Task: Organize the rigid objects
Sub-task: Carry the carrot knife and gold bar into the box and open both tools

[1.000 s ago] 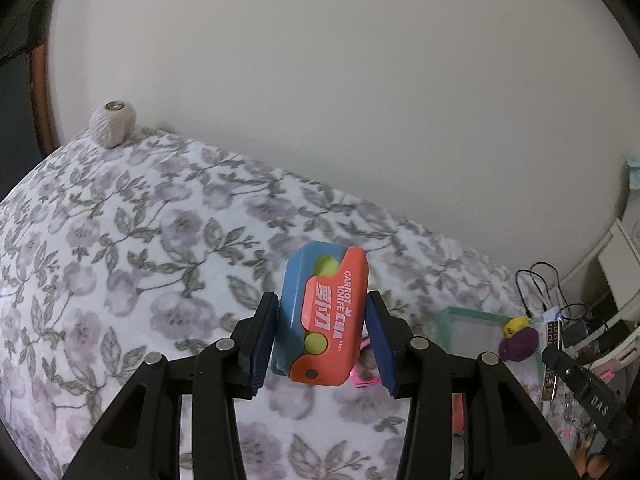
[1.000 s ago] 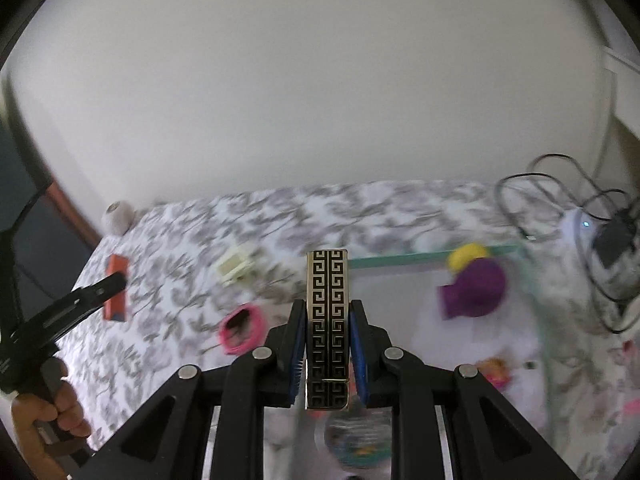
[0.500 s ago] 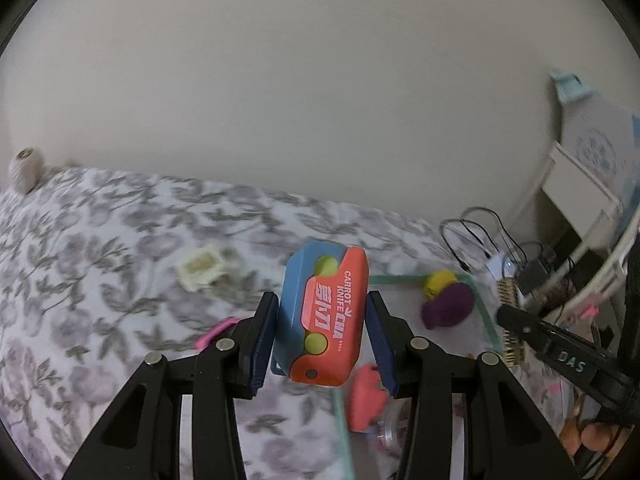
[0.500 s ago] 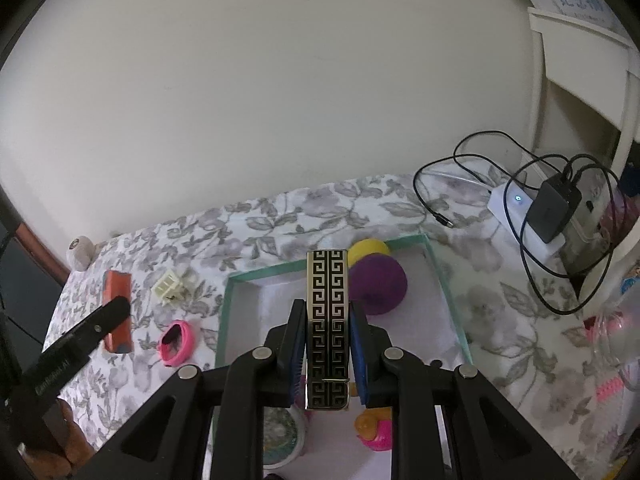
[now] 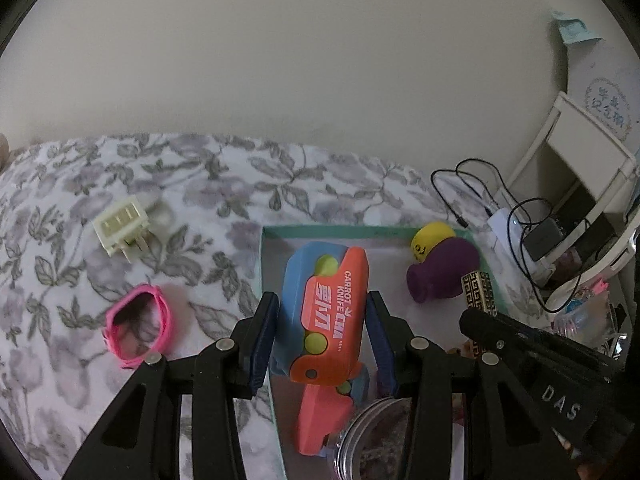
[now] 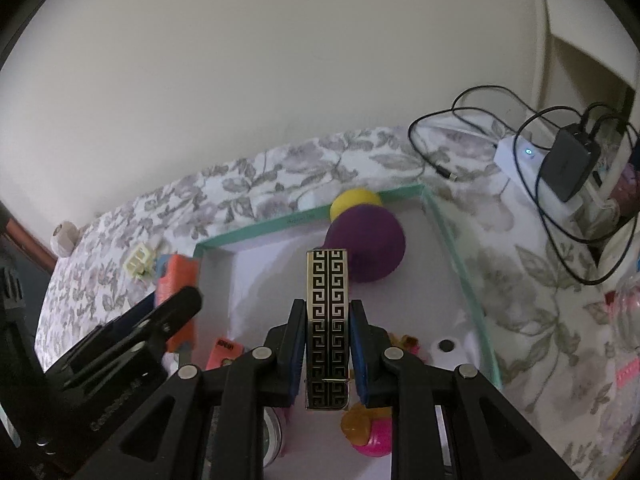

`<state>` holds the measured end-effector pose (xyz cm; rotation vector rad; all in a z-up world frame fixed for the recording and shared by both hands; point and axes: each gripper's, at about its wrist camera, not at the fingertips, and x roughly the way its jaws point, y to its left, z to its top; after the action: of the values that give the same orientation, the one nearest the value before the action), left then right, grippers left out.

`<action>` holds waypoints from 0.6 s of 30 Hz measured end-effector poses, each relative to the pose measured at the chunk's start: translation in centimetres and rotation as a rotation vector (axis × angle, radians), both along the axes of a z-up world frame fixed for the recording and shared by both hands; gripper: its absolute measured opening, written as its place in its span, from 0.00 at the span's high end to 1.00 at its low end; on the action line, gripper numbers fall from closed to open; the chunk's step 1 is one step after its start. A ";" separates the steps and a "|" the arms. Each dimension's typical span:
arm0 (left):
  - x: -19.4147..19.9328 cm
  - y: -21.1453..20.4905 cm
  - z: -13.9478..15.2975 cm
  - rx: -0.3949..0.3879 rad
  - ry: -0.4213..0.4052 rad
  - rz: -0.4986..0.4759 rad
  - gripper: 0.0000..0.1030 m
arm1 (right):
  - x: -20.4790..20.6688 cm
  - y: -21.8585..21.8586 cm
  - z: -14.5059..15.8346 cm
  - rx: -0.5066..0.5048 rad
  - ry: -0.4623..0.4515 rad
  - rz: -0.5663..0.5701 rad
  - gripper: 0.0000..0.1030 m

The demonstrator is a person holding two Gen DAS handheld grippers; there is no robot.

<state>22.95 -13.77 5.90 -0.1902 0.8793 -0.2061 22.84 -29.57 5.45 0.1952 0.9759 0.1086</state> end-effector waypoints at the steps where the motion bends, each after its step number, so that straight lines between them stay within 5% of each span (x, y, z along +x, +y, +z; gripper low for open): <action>1: 0.1 0.0 -0.3 -0.001 0.010 -0.002 0.55 | 0.1 0.1 -0.1 -0.006 0.004 0.000 0.79; 18: -0.2 0.6 -0.2 -0.018 0.046 -0.022 0.52 | 0.1 0.7 -0.3 -0.054 0.027 0.005 0.76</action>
<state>22.80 -13.14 5.73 -0.2035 0.9259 -0.2307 22.99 -28.84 5.18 0.1450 1.0047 0.0841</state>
